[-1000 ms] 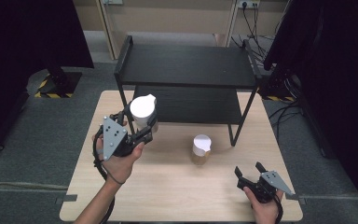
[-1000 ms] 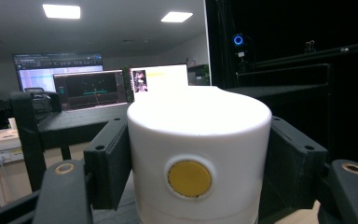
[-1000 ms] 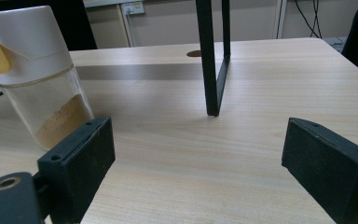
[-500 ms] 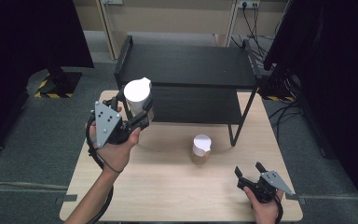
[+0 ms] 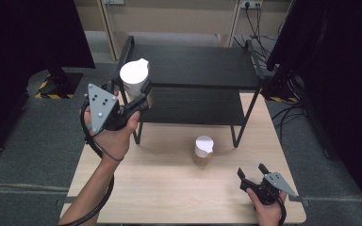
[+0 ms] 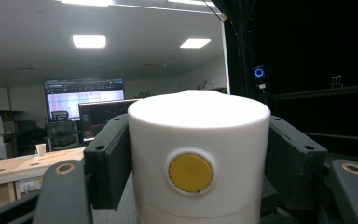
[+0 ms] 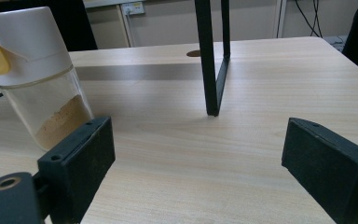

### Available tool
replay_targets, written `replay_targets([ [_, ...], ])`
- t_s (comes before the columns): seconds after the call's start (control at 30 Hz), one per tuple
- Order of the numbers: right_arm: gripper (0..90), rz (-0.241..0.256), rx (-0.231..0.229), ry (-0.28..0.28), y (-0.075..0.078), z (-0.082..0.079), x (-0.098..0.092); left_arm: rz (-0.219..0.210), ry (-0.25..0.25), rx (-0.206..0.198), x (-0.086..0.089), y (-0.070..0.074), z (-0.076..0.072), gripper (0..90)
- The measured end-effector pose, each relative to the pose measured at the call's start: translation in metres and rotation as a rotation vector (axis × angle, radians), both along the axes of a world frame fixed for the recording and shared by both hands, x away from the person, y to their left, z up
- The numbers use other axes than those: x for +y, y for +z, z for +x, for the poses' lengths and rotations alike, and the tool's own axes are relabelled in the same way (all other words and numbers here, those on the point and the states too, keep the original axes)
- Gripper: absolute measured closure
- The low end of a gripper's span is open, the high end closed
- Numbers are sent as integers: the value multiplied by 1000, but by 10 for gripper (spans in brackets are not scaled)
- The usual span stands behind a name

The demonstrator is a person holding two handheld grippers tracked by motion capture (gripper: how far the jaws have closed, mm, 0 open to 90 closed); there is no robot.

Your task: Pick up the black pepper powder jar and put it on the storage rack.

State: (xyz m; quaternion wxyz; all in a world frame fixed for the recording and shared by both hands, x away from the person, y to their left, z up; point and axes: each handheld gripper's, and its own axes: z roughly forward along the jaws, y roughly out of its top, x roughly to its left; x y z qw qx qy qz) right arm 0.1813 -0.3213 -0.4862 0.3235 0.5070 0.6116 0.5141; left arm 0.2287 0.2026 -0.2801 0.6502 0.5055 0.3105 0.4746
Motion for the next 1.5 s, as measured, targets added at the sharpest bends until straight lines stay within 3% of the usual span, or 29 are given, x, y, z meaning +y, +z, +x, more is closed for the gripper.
replay_targets([
  [0.7,97,6,-1,-2,0,0,-1,-17,33,-14,-8,30,18,310],
  [1.5,97,12,3,-1,0,0,-2,-3,95,24,-8,51,59,311],
])
